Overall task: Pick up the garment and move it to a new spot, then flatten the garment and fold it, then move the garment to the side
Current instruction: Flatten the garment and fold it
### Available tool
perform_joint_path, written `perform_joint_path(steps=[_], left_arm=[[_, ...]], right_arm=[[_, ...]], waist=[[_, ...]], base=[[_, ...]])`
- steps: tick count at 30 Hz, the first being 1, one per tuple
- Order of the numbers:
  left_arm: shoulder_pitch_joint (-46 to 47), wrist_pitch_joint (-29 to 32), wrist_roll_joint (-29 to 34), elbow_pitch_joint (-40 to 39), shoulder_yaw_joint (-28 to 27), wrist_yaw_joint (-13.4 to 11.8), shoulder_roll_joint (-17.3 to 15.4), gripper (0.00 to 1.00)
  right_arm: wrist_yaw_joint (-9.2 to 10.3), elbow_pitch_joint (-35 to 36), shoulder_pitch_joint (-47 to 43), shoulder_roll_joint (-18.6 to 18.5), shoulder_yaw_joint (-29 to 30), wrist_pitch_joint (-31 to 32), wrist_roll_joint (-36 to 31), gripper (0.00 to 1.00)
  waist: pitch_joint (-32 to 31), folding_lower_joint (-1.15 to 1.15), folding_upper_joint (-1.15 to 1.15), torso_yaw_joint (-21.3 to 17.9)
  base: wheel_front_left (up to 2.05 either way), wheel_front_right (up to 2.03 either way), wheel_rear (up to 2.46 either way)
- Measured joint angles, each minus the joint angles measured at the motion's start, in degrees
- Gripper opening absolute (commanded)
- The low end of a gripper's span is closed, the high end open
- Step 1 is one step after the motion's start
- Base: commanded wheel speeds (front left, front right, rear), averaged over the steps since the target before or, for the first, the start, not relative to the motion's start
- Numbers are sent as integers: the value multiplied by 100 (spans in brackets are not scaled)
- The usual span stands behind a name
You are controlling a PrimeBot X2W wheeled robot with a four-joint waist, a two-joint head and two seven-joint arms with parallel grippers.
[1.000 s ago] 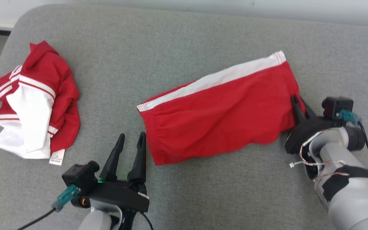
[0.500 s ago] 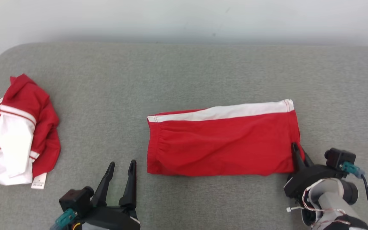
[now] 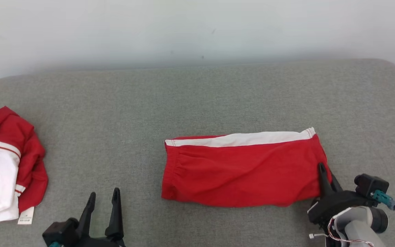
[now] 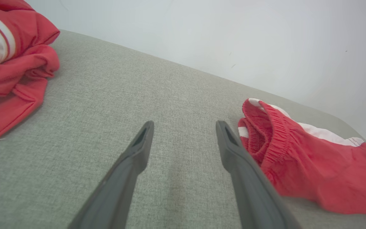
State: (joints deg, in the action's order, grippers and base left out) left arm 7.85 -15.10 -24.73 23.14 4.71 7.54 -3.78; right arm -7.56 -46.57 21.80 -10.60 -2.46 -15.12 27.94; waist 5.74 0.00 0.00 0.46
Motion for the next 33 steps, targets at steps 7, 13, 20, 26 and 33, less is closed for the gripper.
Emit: perform_joint_path(steps=[7,13,20,26,33], left_arm=[[-69,1,73,0,-136,0,43,100],[-63,0,86,48,-143,0,66,100],[-54,0,56,115,-134,0,80,100],[-21,0,126,131,-135,0,87,100],[59,0,130,133,-138,0,85,100]], right_arm=[[0,984,53,140,-192,0,-267,0],[0,1718,140,278,-993,1,-288,0],[0,1947,197,463,-2219,97,93,0],[0,1819,382,615,-3061,142,249,0],[0,1405,553,735,-3602,68,423,100]], waist=[[56,1,0,-31],[102,1,0,79],[112,1,0,296],[164,0,0,499],[251,1,0,660]], base=[[0,0,0],[0,0,0],[0,0,0],[0,0,0],[0,0,0]])
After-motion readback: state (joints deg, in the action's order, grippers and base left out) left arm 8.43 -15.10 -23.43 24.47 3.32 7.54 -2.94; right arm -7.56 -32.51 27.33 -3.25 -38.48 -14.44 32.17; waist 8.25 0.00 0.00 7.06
